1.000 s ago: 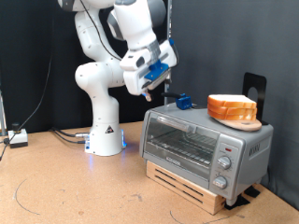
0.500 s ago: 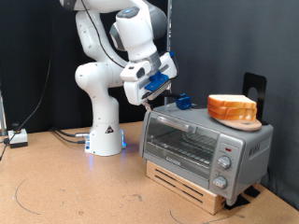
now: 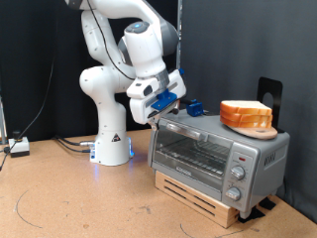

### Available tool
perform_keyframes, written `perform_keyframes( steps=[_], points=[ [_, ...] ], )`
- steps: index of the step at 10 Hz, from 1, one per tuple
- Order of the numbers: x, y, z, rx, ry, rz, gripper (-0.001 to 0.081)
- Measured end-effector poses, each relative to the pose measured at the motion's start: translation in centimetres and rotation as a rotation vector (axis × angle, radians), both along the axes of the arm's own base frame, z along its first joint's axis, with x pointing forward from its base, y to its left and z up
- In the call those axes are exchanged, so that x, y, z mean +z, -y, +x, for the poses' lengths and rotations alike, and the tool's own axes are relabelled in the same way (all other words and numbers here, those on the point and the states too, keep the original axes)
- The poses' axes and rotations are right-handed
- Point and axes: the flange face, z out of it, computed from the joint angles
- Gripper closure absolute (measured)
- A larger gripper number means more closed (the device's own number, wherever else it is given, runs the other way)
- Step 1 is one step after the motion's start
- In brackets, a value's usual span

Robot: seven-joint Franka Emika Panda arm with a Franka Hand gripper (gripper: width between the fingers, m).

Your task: Make a piece of toast with the oven

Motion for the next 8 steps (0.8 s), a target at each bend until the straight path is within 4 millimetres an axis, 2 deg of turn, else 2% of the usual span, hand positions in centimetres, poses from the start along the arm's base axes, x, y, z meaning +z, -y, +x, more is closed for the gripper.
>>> perform_keyframes(
  steps=[3, 5, 8],
  points=[
    [-2.1, 0.0, 0.8, -0.016, 0.002, -0.032, 0.0002],
    [-2.4, 0.4, 1.4, -0.03, 0.016, -0.043, 0.0002],
    [-3.7, 2.3, 2.5, -0.067, 0.022, -0.085, 0.0002]
  ],
)
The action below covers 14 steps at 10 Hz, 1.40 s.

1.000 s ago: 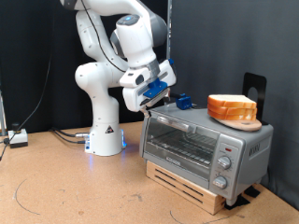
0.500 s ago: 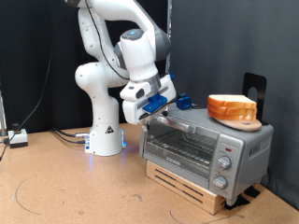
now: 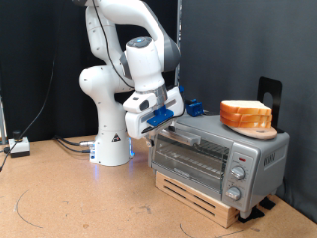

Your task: Make a piece of toast with the oven

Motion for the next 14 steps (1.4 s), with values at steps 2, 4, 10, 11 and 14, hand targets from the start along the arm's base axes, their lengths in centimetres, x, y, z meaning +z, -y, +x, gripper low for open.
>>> perform_keyframes(
  steps=[2, 4, 10, 11, 14],
  points=[
    [-1.1, 1.0, 0.6, -0.02, -0.005, -0.018, 0.0002],
    [-1.9, 1.8, 1.1, -0.021, -0.008, -0.024, 0.0002],
    [-1.5, 3.7, 2.3, -0.027, 0.027, -0.004, 0.0002],
    [-1.4, 3.9, 2.4, -0.031, 0.029, -0.003, 0.0002],
    [-1.5, 4.0, 2.3, -0.029, 0.02, -0.006, 0.0002]
  ],
)
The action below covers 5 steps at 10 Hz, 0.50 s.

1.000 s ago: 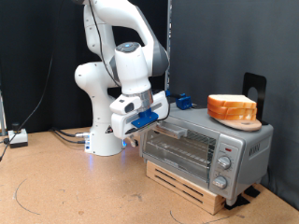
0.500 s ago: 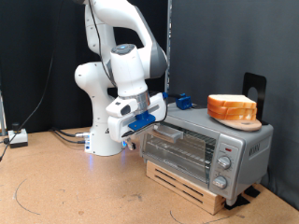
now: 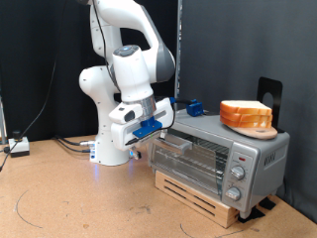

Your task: Make a piece of toast with the oven

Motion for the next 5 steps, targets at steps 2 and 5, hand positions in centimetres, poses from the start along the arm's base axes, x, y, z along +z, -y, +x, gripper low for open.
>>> perform_keyframes(
  steps=[2, 5],
  points=[
    [-0.49, 0.32, -0.02, -0.001, -0.013, -0.01, 0.0002],
    [-0.68, 0.93, 0.15, -0.013, -0.015, -0.015, 0.0002]
  ],
)
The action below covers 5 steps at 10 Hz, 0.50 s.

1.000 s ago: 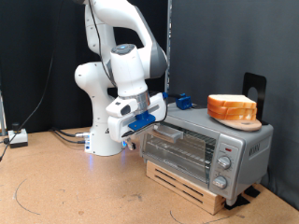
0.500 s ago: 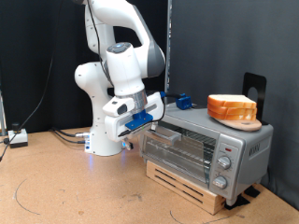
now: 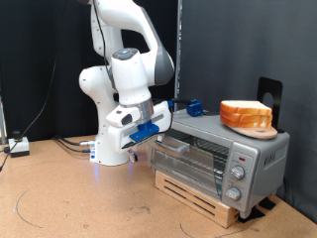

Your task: Make a piece of toast with the oven

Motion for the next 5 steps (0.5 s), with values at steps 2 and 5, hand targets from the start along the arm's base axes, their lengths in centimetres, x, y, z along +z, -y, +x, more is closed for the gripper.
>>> perform_keyframes(
  steps=[2, 5],
  points=[
    [0.21, 0.23, 0.17, 0.004, 0.009, 0.005, 0.0002],
    [0.14, 0.37, 0.2, 0.011, 0.008, -0.002, 0.0002]
  ],
)
